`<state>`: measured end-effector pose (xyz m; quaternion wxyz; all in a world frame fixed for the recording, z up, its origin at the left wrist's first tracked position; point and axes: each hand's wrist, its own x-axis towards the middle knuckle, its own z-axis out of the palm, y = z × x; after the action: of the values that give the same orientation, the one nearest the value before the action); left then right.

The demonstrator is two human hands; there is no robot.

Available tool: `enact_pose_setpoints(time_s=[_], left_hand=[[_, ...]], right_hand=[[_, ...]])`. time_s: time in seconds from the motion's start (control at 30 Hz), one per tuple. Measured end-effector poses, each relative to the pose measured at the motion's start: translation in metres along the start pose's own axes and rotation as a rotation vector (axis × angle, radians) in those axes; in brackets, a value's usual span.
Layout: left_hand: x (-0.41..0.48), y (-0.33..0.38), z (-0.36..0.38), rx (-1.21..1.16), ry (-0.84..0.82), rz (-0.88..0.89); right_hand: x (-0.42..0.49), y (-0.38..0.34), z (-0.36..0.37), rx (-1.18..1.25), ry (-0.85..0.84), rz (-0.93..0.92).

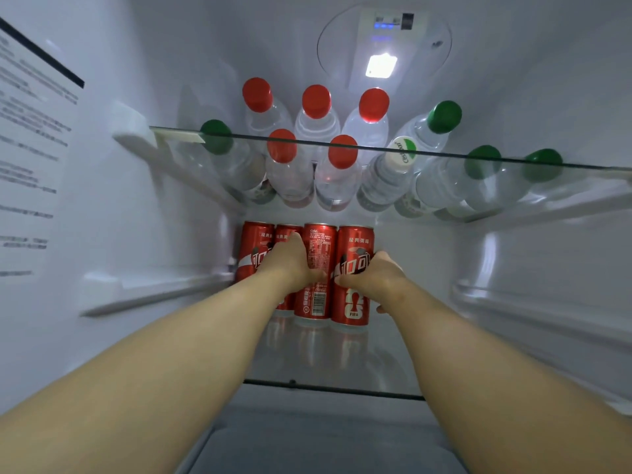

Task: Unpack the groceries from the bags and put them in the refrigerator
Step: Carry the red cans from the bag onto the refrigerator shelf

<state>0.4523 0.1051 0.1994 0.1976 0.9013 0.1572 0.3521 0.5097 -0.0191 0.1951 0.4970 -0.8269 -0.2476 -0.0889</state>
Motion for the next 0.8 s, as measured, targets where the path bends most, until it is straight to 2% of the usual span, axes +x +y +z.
enact_pose_setpoints(time_s=[0.1,0.17,0.23,0.3,0.37,0.8], left_hand=[[-0.004,0.002,-0.004,0.112,0.146,0.153],[-0.011,0.002,-0.006,0.224,0.091,0.270],[-0.016,-0.002,-0.004,0.317,-0.069,0.320],[-0.018,-0.005,0.000,0.392,-0.207,0.314],[-0.018,-0.005,0.002,0.419,-0.252,0.295],[-0.010,-0.004,0.012,0.564,-0.351,0.250]], right_hand=[[-0.001,0.001,-0.002,-0.068,0.159,-0.121],[-0.007,0.001,-0.005,-0.155,0.185,-0.220],[-0.014,0.002,-0.006,-0.312,0.059,-0.244],[-0.021,0.002,-0.004,-0.436,-0.101,-0.190],[-0.023,0.003,-0.002,-0.510,-0.197,-0.155],[-0.023,0.001,-0.003,-0.602,-0.295,-0.144]])
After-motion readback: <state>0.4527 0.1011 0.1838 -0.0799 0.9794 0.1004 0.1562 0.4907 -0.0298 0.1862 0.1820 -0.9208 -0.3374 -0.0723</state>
